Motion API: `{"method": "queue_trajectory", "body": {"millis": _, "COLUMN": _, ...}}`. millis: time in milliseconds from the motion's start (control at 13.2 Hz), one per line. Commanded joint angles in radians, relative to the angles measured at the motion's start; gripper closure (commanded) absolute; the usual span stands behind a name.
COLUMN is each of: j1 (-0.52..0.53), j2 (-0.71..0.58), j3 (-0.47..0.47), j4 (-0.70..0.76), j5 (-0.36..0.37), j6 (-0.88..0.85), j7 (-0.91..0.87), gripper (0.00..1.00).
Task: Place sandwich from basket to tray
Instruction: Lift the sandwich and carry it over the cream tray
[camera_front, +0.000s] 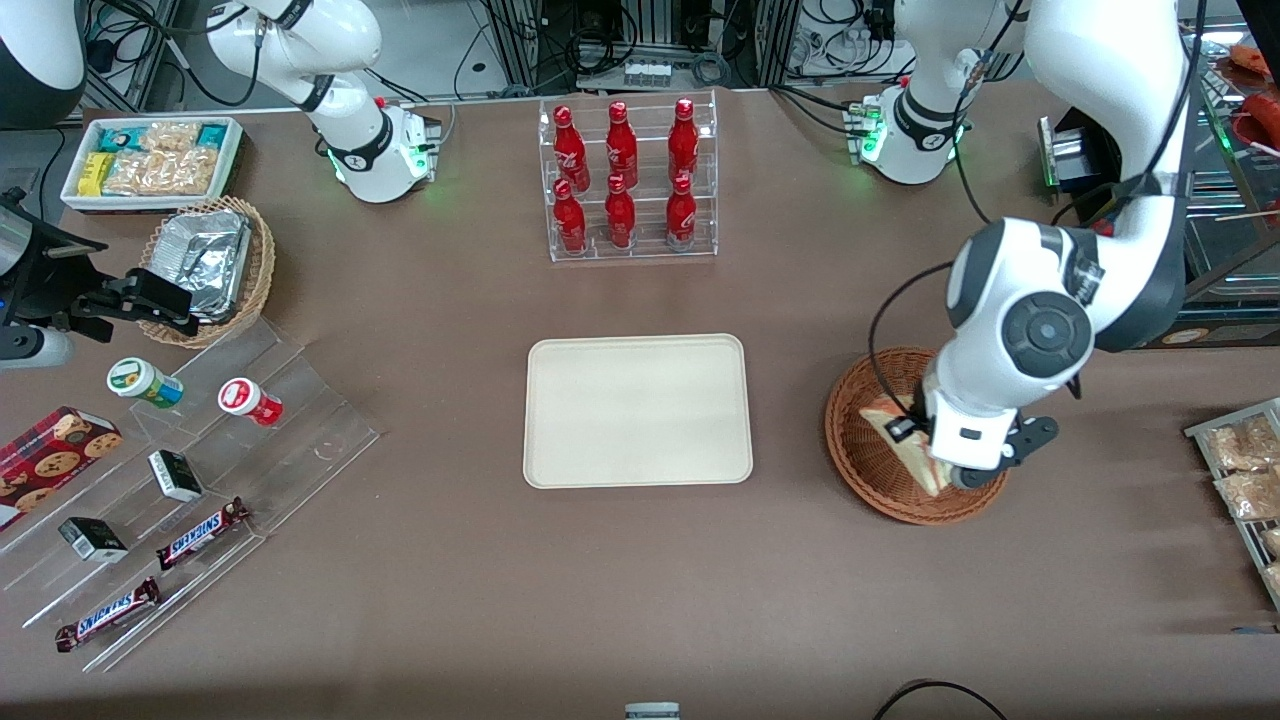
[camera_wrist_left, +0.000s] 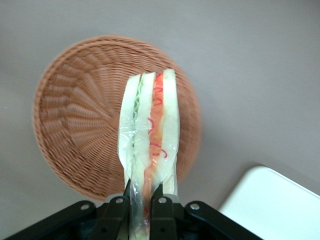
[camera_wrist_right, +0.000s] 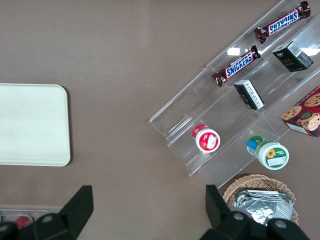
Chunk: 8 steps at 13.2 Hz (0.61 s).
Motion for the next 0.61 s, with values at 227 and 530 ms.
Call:
{"method": "queue_trajectory", "body": {"millis": 227, "j1": -0.006, "j2": 0.032, "j3": -0.192, "j4": 0.066, "j5": 0.016, "j6": -0.015, "j7": -0.064, "gripper": 1.0}}
{"method": "queue_trajectory", "body": {"millis": 530, "j1": -0.008, "j2": 0.124, "j3": -0.325, "j4": 0.104, "j5": 0.096, "j6": -0.015, "j7": -0.063, "gripper": 1.0}}
